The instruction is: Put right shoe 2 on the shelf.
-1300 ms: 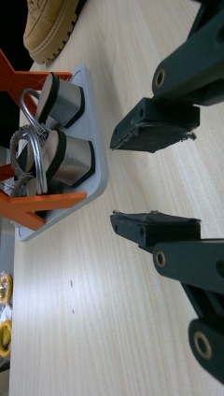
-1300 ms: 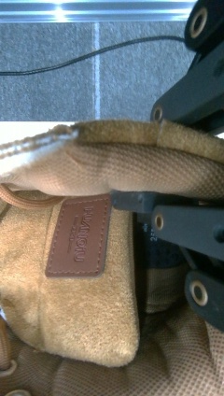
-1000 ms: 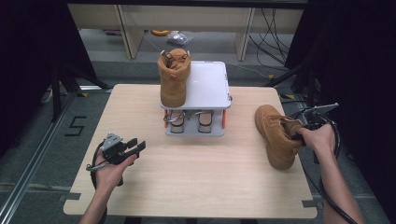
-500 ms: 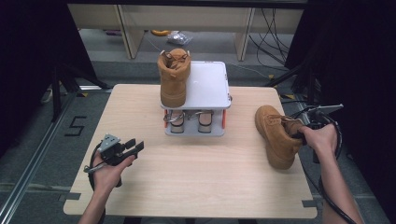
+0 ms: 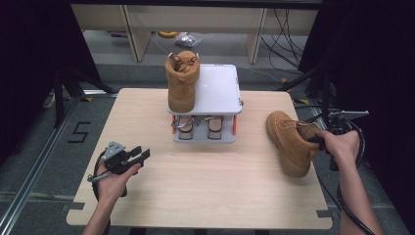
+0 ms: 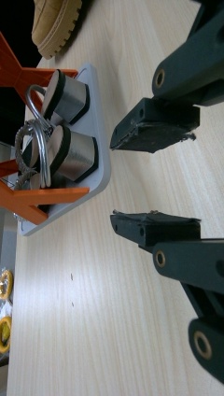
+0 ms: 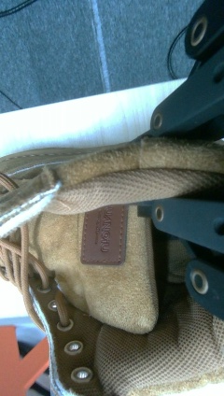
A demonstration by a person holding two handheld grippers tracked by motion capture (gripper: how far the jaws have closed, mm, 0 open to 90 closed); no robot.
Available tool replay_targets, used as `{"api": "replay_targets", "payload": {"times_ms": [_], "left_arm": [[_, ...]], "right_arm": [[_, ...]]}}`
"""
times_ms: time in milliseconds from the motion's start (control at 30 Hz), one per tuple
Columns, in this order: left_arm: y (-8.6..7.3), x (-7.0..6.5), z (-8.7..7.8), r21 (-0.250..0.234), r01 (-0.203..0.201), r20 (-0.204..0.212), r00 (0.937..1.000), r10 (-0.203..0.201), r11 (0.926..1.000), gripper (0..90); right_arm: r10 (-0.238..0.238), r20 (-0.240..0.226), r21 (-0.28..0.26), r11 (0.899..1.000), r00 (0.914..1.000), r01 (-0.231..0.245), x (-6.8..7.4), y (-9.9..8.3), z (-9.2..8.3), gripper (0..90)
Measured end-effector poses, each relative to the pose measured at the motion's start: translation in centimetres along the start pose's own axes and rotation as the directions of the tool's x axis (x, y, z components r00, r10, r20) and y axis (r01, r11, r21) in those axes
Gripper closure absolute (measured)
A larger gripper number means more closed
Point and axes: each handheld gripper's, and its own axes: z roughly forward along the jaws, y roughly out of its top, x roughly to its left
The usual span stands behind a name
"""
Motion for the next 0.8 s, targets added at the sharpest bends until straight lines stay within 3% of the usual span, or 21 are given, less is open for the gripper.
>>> {"api": "replay_targets", "payload": {"times_ms": [33,100,167,233,267,433,533,567,633,733,800], "left_arm": [[0.0,-0.1,-0.1,-0.005,-0.002,0.005,1.0,0.002,1.0,56.8],[-0.1,-0.1,-0.2,-0.009,0.003,0.005,1.0,-0.003,1.0,56.9],[-0.2,-0.1,-0.3,-0.009,0.002,0.006,1.0,-0.002,1.0,56.8],[-0.1,0.0,-0.5,-0.011,0.003,0.004,1.0,-0.003,0.9999,56.8],[-0.1,0.1,-0.6,-0.014,0.004,0.002,1.0,-0.004,0.9999,56.9],[0.0,0.2,-0.7,-0.021,0.009,-0.004,0.9999,-0.009,0.9997,56.9],[0.0,0.3,-0.6,-0.02,0.01,-0.001,0.9999,-0.01,0.9997,56.9],[-0.1,0.2,-0.6,-0.015,0.01,-0.004,0.9999,-0.01,0.9998,56.9],[-0.1,0.3,-0.6,-0.009,0.009,-0.005,0.9999,-0.009,0.9999,56.9],[-0.1,0.3,-0.7,-0.011,0.009,-0.009,0.9999,-0.009,0.9999,57.0],[-0.1,0.3,-0.7,-0.016,0.012,-0.008,0.9999,-0.012,0.9998,57.1]], "right_arm": [[0.017,-0.008,-0.001,1.0,0.9998,-0.017,0.2,0.0,-0.2,83.0],[-0.001,-0.015,-0.028,1.0,0.9999,0.001,0.4,-0.1,-0.4,83.0],[0.016,-0.019,-0.03,0.999,0.9997,-0.017,0.8,0.0,-0.7,83.0],[-0.013,-0.023,-0.048,0.999,0.9996,0.012,1.0,0.0,-0.9,83.0],[0.012,-0.034,-0.046,0.999,0.9993,-0.014,1.3,0.0,-1.0,83.0],[0.001,-0.069,-0.068,0.998,0.9976,-0.005,2.0,0.4,-1.5,83.0],[0.011,-0.088,-0.071,0.997,0.996,-0.017,2.4,0.6,-1.7,82.9],[0.043,-0.085,-0.074,0.996,0.9955,-0.05,3.0,0.9,-1.8,82.9],[0.034,-0.105,-0.074,0.996,0.9939,-0.042,3.2,1.0,-1.9,82.9],[0.043,-0.1,-0.078,0.996,0.994,-0.051,3.6,1.2,-1.8,83.0],[0.024,-0.103,-0.078,0.996,0.9944,-0.032,3.6,1.3,-1.8,82.9]]}}
